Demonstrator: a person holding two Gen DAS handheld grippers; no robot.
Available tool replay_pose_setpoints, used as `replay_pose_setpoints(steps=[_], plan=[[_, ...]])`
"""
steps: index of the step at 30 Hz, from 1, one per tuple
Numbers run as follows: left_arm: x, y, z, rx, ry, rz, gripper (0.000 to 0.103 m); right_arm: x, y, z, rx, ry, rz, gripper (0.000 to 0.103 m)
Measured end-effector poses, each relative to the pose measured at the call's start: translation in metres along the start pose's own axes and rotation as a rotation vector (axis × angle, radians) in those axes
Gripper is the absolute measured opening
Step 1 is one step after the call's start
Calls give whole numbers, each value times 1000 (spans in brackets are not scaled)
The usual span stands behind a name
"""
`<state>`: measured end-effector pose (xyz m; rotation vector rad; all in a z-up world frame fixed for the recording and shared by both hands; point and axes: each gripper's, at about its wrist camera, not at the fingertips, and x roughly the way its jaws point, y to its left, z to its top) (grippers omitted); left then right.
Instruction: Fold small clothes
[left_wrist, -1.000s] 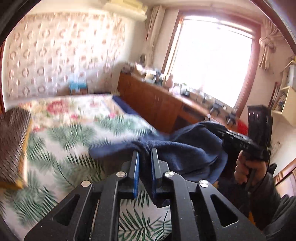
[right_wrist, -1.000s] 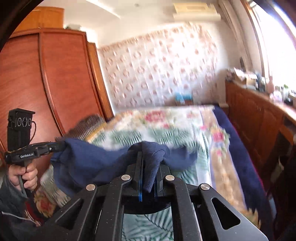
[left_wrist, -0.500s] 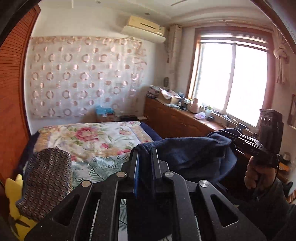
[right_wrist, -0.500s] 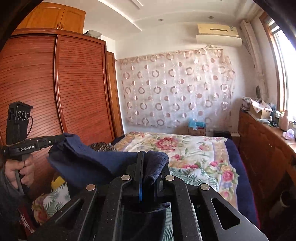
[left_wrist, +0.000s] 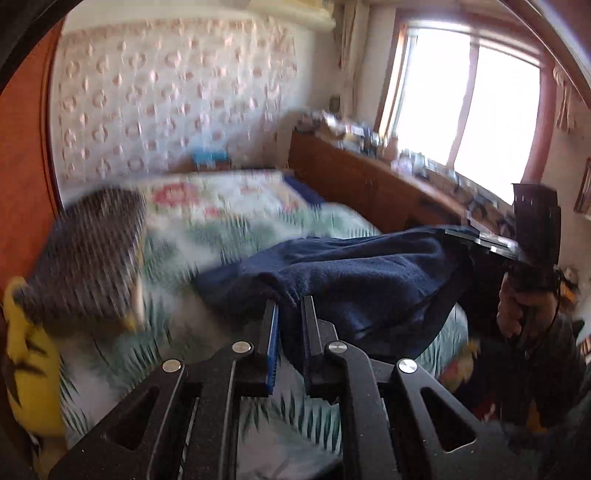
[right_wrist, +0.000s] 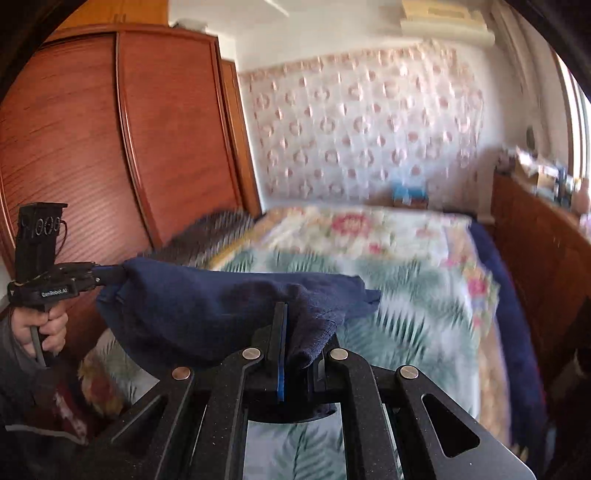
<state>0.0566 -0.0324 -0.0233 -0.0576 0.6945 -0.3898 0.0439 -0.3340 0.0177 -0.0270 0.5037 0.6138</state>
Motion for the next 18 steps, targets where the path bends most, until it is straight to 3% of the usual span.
replay_pose_setpoints(steps=[2,5,11,18], plan=[[14,-6,-27,15,65,-4,11,5,-5,-30,51,43,27,7],[21,-8,-40,-10,95,-19,11,8,-15,-57,104,77,40,7],[17,-3,-28,-27,70,-15,12,15,-10,-45,84,71,39,7],[38,31,14,-88,1,0,12,51,-9,-1,35,53,18,7]])
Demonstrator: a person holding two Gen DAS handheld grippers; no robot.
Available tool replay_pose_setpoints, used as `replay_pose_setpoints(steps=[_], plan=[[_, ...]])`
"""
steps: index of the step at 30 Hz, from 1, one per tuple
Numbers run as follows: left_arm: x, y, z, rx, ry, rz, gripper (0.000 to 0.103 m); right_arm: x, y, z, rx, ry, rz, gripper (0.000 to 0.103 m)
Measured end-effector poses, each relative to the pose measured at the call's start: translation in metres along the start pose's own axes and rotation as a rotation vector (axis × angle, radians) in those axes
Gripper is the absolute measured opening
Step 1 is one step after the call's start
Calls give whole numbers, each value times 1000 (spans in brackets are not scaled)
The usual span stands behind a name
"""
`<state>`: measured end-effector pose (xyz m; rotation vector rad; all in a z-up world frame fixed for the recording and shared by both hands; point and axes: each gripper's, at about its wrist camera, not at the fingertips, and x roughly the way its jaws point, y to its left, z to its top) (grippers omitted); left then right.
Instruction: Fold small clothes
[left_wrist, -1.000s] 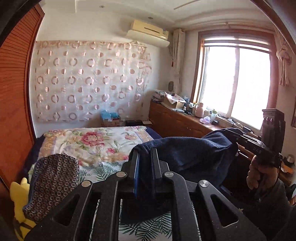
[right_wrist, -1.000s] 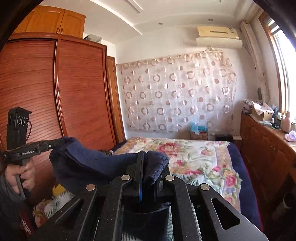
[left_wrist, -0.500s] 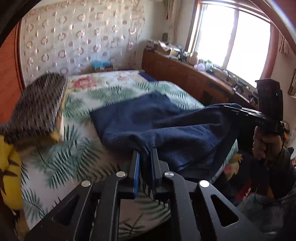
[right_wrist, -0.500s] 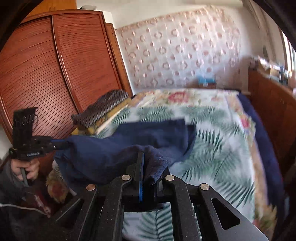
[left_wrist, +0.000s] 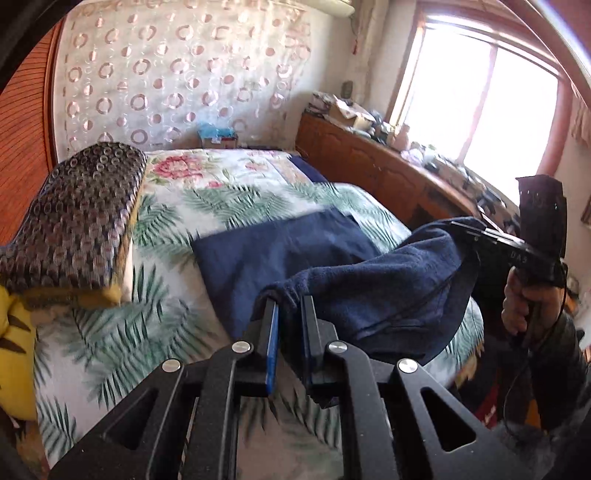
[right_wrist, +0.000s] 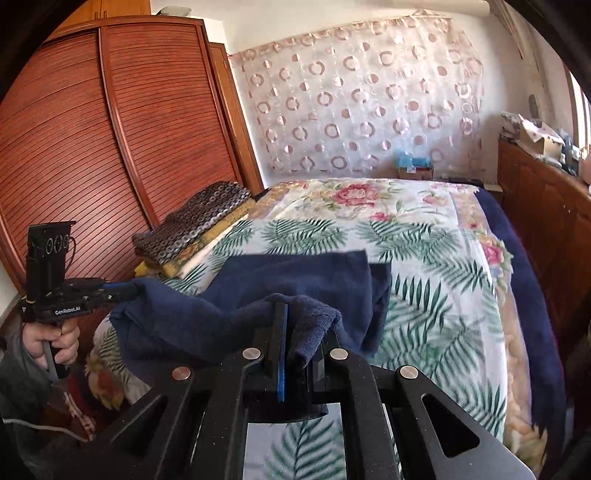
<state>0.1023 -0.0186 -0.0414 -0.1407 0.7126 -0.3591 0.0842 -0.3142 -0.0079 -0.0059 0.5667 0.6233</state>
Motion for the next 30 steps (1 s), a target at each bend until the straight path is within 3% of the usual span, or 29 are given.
replay_pose_setpoints(steps=[6,13,30], plan=[[38,30,29,-59,8,31,12,70,-18,36,5,41,-28,7],[66,46,33,-72,59,34,12,122,-29,43,13,90,-47,7],[104,58,42,-49,134,77,12,179,-38,62,-4,129,-33,7]])
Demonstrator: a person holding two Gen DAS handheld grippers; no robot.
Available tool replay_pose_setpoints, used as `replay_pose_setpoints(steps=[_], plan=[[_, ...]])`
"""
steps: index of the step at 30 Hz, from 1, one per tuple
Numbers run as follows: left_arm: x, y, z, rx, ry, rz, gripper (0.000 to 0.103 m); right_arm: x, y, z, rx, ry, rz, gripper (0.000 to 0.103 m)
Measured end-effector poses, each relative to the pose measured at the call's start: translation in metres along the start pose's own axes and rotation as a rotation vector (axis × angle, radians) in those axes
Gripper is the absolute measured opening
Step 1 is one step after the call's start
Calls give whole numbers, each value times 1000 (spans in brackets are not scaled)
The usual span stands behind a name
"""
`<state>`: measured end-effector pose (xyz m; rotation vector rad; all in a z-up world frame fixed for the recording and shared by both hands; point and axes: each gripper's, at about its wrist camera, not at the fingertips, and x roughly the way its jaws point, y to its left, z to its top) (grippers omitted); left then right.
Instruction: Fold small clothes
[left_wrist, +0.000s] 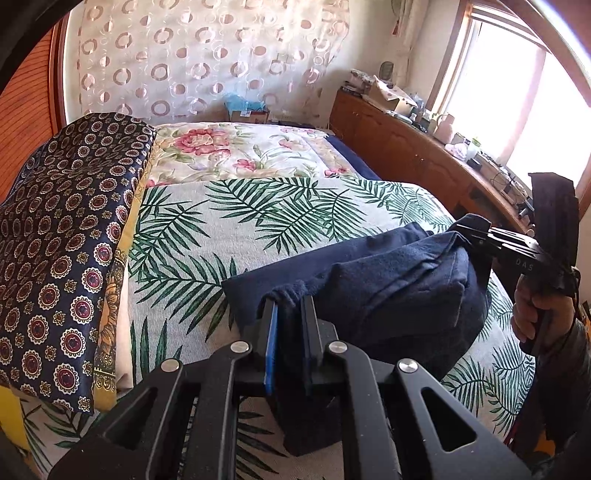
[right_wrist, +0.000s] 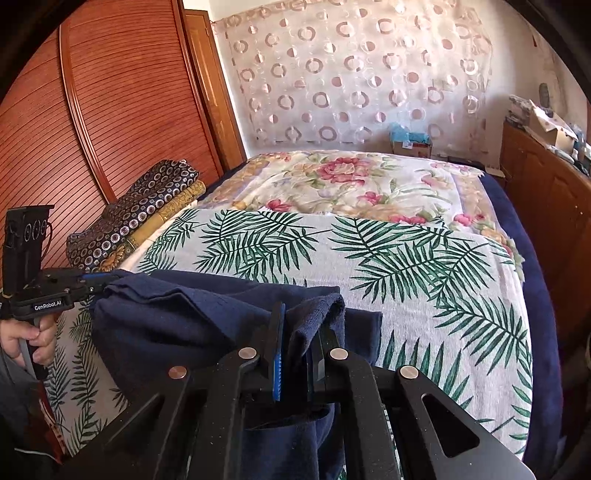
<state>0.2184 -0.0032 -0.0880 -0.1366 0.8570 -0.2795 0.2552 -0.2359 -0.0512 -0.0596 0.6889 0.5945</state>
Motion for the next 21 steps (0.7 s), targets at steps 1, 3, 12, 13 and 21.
replay_pose_setpoints(steps=[1,3,12,13,21], plan=[[1,0,0,0,3,1,12,1,-1,0,0,2,1,7],[1,0,-1,3,5,3,12,2,-2,2,4,2,3,7],[2,-3,1,18,-4,0,12,-40,-8,5,13,-70,-33,29],[1,-2,1,18,-6,-4,12,-43,-7,3,0,-72,-42,32],[-29,1,3,40,-82,-40,49,-68,-8,-25,-46,-62,-51,44]])
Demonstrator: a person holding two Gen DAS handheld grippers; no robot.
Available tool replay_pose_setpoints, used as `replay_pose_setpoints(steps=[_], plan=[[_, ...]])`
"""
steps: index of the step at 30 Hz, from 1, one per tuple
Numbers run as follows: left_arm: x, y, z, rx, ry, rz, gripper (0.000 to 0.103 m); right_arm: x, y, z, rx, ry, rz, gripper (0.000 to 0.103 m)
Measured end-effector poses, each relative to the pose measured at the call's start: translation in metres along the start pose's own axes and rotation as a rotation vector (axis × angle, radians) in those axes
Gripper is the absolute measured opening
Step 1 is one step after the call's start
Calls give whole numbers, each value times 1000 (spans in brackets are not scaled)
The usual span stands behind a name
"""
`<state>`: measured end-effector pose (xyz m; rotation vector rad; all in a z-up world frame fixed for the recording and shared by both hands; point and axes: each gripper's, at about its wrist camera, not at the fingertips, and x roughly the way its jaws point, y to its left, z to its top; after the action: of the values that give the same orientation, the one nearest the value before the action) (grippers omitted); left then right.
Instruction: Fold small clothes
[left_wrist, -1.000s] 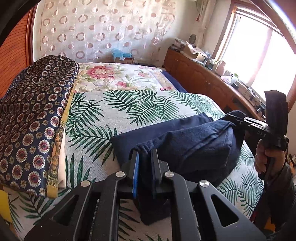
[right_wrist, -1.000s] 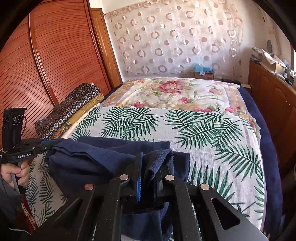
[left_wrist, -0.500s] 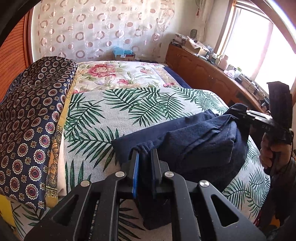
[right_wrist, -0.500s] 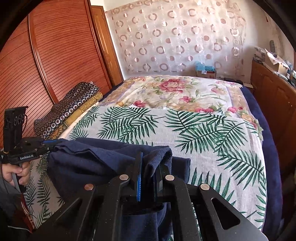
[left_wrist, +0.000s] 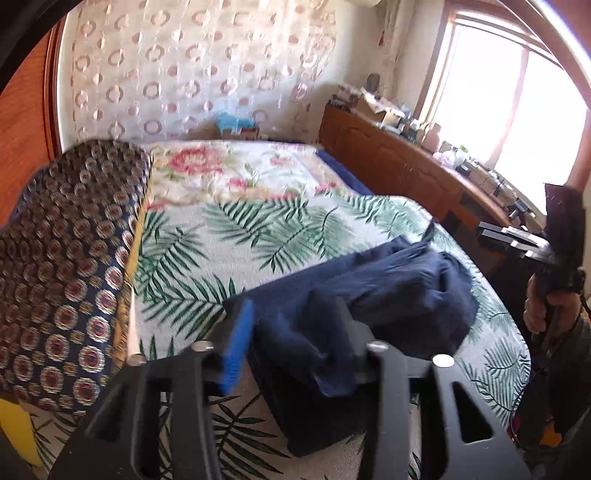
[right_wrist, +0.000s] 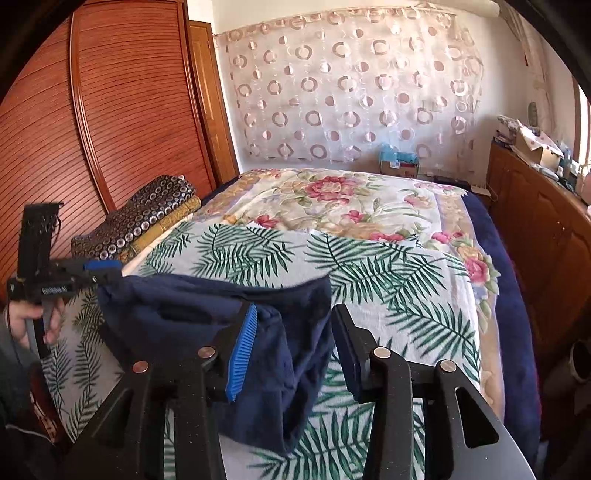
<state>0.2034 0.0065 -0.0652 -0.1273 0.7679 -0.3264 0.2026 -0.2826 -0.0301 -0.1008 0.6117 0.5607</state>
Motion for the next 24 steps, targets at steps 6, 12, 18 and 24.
replay_pose_setpoints(steps=[6,12,18,24], plan=[[-19,8,-12,-6,9,10,61,3,6,-16,-54,87,5,44],[-9,10,-39,17,96,28,61,12,29,-24,-184,146,48,44],[13,-1,-46,53,144,10,61,23,35,-13,-210,123,39,44],[29,-14,-25,99,122,9,61,45,40,-3,-255,117,95,20]])
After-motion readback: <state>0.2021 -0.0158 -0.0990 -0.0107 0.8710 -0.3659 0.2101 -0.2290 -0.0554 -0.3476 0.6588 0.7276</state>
